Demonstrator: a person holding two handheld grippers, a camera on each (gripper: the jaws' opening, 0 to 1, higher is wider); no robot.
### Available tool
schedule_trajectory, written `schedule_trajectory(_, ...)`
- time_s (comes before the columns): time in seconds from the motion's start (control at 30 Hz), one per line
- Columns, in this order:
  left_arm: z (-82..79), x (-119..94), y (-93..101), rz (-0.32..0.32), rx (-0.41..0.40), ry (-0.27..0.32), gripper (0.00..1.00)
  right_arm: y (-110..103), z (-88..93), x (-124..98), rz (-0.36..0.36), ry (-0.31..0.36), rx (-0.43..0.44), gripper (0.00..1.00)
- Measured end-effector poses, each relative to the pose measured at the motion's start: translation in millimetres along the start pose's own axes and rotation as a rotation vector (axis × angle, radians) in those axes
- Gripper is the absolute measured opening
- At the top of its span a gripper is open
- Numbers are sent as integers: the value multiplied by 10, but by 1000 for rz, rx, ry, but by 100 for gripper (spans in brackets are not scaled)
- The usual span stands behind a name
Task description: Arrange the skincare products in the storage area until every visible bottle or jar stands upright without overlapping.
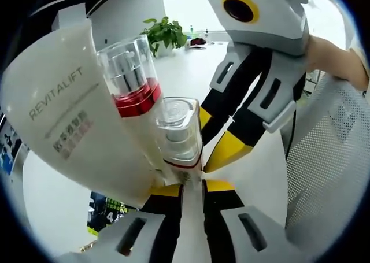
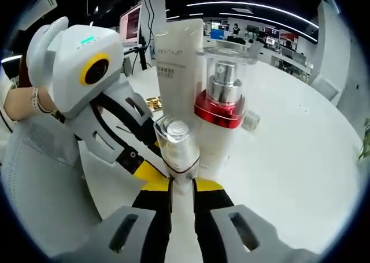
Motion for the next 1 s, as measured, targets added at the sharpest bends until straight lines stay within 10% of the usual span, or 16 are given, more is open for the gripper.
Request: schedule_trajectory(1.0, 20, -174, -35, -22, -12, 15, 14, -26, -12, -73, 11, 12, 9, 16)
Point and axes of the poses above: the point that each gripper's makers call its tool centre point, and the gripper's own axes: x roughly forward along the fingers, y roughly to its right, z roughly out of its underside, the point moved 1 cm from there along -x, roughly backward along the fingers, and after that the axes turned 15 degrees about -y, right-handed, at the moved point
